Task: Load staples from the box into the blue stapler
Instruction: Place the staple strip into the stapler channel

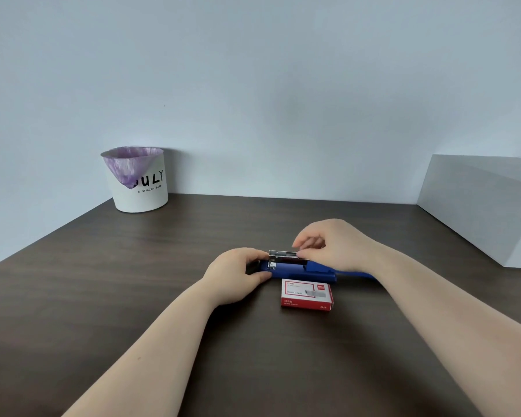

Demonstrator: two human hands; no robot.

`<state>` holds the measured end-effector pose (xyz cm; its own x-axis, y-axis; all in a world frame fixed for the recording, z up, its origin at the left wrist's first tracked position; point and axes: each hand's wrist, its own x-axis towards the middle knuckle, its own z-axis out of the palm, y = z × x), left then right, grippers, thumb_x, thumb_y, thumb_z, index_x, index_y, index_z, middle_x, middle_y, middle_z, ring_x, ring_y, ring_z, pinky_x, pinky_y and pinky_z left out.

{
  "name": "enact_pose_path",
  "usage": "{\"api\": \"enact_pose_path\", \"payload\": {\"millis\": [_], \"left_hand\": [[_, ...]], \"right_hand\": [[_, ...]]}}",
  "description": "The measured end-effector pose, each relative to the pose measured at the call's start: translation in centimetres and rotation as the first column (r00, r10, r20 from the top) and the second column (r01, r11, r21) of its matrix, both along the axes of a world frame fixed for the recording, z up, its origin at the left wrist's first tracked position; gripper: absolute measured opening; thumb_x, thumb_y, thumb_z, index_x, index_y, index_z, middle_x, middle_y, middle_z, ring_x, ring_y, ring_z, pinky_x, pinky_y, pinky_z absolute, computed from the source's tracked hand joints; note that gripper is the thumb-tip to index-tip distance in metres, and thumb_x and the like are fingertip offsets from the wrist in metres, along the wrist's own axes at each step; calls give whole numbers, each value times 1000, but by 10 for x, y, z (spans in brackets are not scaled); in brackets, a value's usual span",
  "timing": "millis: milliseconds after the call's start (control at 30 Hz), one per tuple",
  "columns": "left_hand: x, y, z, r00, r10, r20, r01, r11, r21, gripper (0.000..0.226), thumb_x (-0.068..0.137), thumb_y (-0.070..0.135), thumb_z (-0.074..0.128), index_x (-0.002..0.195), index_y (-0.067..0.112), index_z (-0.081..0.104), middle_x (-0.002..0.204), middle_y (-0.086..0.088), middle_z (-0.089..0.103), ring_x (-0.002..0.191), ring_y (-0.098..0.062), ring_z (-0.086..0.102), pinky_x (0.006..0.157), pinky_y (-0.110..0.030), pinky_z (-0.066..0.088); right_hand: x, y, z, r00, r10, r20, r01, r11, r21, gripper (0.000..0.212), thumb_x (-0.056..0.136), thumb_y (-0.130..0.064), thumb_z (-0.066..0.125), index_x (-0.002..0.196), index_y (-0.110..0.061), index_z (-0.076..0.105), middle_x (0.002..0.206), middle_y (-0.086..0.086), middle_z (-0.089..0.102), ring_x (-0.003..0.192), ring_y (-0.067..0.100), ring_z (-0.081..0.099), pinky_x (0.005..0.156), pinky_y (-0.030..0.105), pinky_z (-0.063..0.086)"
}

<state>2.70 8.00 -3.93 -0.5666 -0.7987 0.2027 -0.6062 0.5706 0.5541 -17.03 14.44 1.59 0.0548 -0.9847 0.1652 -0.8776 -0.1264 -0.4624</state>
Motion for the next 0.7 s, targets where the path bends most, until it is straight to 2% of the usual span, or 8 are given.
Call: {"api": "enact_pose_path", "payload": {"millis": [67, 133, 267, 367, 467, 533, 633, 700], "left_hand": [[0, -1, 0, 1000, 0, -3, 0, 1000, 0, 32, 83, 29, 62, 114, 33, 63, 119, 12, 67, 112, -11, 58, 100, -35, 46], [0, -2, -1, 1000, 3, -2, -3, 1000, 0, 32, 83, 30, 63, 114, 32, 63, 119, 12, 67, 112, -11, 58, 100, -34, 46], [1, -2, -2, 1000, 20, 8, -20, 1000, -10, 31, 84, 30, 63, 115, 32, 63, 120, 14, 66, 112, -9, 58, 98, -28, 44], [-1, 0, -1, 1000, 25, 19, -25, 1000, -10, 31, 84, 30, 62, 116, 31, 63, 120, 13, 65, 113, -10, 57, 95, -24, 42], [-1, 1, 0, 999, 31, 20, -31, 1000, 2, 32, 84, 30, 63, 116, 31, 63, 120, 13, 65, 113, -9, 57, 96, -25, 43], [-1, 1, 0, 999, 38, 18, -38, 999, 14, 31, 83, 31, 63, 115, 33, 63, 119, 14, 66, 113, -9, 58, 98, -27, 44], [-1, 2, 0, 999, 51, 12, -51, 999, 19, 31, 82, 32, 64, 113, 34, 64, 118, 14, 67, 112, -9, 58, 100, -29, 45], [-1, 2, -1, 999, 51, 10, -51, 999, 11, 30, 82, 32, 63, 112, 35, 64, 117, 15, 67, 112, -8, 58, 99, -29, 45]], "right_hand": [[-13, 5, 1, 998, -54, -19, 54, 998, -13, 21, 81, -28, 70, 101, -22, 69, 91, -8, 67, 85, 9, 61, 71, 13, 44], [-23, 10, 0, 987, -83, -137, 90, 995, 47, 32, 79, -38, 70, 108, -23, 67, 96, -9, 65, 83, 7, 56, 71, 17, 42], [-36, 16, -6, 906, -69, -417, 176, 959, 224, 49, 76, -58, 63, 116, -30, 60, 112, -7, 61, 106, 17, 48, 91, 36, 41], [-47, 23, -2, 893, -120, -433, 259, 925, 277, 40, 79, -53, 62, 111, -29, 59, 114, -5, 61, 108, 19, 53, 93, 39, 39], [-54, 29, 3, 906, -99, -411, 248, 913, 325, 27, 81, -44, 63, 99, -25, 56, 104, -3, 58, 96, 19, 55, 86, 35, 44], [-54, 30, 10, 890, -111, -443, 262, 919, 295, 30, 80, -44, 64, 99, -22, 56, 103, -1, 59, 92, 20, 55, 79, 33, 45], [-51, 29, 26, 838, -222, -498, 328, 935, 135, 44, 68, -49, 74, 97, -21, 58, 99, -2, 61, 89, 20, 57, 72, 33, 47], [-45, 27, 37, 855, -227, -465, 297, 951, 81, 43, 65, -42, 79, 97, -21, 58, 96, -3, 59, 86, 19, 56, 67, 31, 45]]}}
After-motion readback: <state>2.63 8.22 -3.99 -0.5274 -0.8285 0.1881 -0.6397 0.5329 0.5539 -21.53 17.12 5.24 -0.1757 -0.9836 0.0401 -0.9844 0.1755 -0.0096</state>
